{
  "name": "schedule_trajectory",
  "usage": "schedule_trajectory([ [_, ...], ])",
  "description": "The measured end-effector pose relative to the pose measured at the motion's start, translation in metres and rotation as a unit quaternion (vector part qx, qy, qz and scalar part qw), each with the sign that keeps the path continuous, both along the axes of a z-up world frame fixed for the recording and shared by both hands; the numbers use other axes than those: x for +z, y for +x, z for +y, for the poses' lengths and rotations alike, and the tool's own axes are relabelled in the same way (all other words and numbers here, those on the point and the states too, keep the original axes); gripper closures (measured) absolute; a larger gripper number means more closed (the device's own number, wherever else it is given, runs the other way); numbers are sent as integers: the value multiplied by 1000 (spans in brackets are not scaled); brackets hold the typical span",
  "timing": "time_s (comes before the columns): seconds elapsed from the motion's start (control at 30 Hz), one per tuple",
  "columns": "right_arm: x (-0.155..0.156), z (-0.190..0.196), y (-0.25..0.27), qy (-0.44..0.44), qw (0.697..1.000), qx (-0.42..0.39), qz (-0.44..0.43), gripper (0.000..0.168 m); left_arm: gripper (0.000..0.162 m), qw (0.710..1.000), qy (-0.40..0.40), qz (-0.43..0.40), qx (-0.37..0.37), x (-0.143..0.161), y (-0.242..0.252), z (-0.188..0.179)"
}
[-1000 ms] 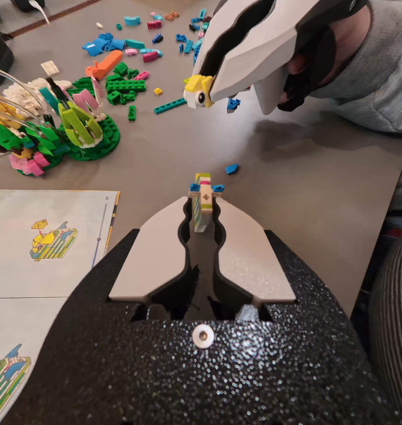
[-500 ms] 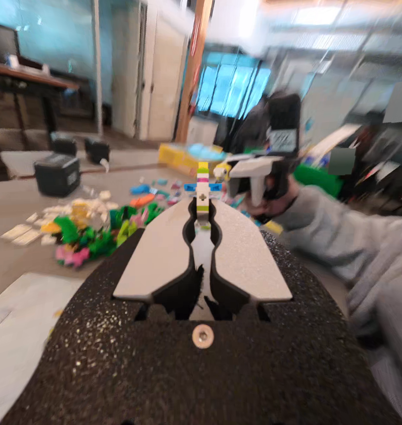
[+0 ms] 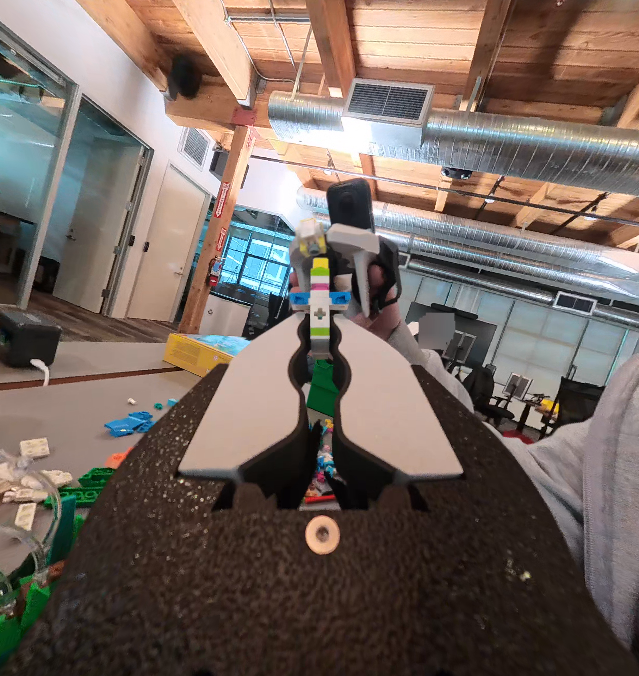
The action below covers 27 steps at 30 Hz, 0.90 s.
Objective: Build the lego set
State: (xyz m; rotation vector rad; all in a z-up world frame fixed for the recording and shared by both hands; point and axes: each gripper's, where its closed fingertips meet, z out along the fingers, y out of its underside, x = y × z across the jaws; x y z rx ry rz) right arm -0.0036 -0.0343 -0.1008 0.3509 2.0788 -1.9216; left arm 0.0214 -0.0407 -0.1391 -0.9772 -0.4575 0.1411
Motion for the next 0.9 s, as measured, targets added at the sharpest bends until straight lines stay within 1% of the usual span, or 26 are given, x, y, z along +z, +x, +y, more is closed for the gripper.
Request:
schedule_trajectory([
  [0.1, -8, 0, 3, 15, 1000, 23, -5, 157, 154, 999, 26, -30, -16, -12, -5, -2],
  [0.13, -11, -1, 4, 18, 999, 29, -6, 156, 154, 998, 36, -44, -35, -14, -5, -2],
  [0.17, -11, -2, 5, 17, 999, 35, -10, 156, 154, 997, 38, -54, -50, -16, -4, -1],
  [0.27, -15, -6, 10, 14, 998, 57, -26, 156, 154, 996, 23, -63, -56, -25, 0, 0],
  [0.33, -19, -8, 11, 24, 998, 60, -27, 156, 154, 995, 31, -70, -69, -26, 2, 1],
  [0.6, -29, -6, 10, 50, 997, 54, -25, 156, 154, 993, 7, -77, -91, -39, 6, 13],
  [0.73, -34, 0, 9, 63, 997, 42, -22, 157, 154, 995, -17, -61, -82, -43, 9, 18],
  [0.9, -27, 6, 6, 49, 998, 30, -28, 157, 154, 995, -32, -49, -83, -46, 11, 22],
])
